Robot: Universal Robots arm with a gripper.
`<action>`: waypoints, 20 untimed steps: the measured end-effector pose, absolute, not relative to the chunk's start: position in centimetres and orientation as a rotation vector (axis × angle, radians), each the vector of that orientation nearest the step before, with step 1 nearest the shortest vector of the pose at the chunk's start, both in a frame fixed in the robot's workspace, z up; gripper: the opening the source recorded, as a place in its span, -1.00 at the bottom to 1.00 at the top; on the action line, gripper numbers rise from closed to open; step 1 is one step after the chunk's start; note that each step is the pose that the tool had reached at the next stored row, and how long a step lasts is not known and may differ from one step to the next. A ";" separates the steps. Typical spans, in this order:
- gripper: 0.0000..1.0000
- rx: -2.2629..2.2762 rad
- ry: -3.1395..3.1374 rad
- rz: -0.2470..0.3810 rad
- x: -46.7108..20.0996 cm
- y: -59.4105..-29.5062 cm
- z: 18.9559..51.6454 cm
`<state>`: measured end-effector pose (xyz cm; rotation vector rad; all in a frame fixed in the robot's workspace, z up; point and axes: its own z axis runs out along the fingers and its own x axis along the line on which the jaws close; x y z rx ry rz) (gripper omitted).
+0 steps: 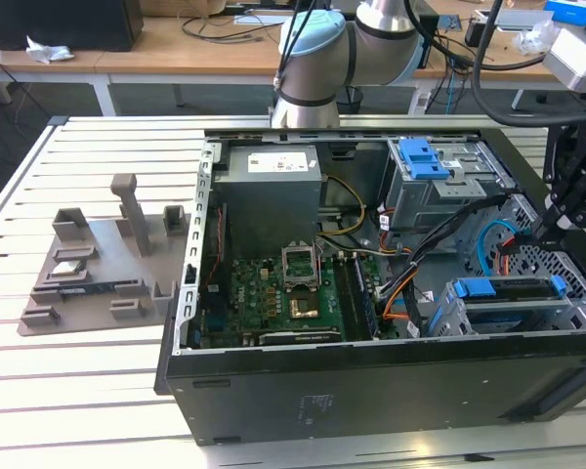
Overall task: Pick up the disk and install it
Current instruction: 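Insert the first disk wire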
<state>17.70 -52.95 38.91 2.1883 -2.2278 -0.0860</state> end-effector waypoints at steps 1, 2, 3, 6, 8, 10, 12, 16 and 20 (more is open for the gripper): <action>-0.78 2.188 -2.228 -0.086 17.7 -52.9 38.9; -0.78 2.188 -2.228 -0.086 17.7 -52.9 38.9; -0.78 2.188 -2.228 -0.086 17.7 -52.9 38.9; -0.64 2.188 -2.228 -0.086 17.7 -52.9 38.9; -0.51 2.188 -2.228 -0.086 17.7 -52.9 38.9; -0.26 2.188 -2.228 -0.086 17.7 -52.9 38.9; -0.26 2.188 -2.228 -0.086 17.7 -52.9 38.9; -0.26 2.189 -2.228 -0.086 18.2 -51.8 38.9; -0.26 2.188 -2.227 -0.086 18.8 -51.4 38.8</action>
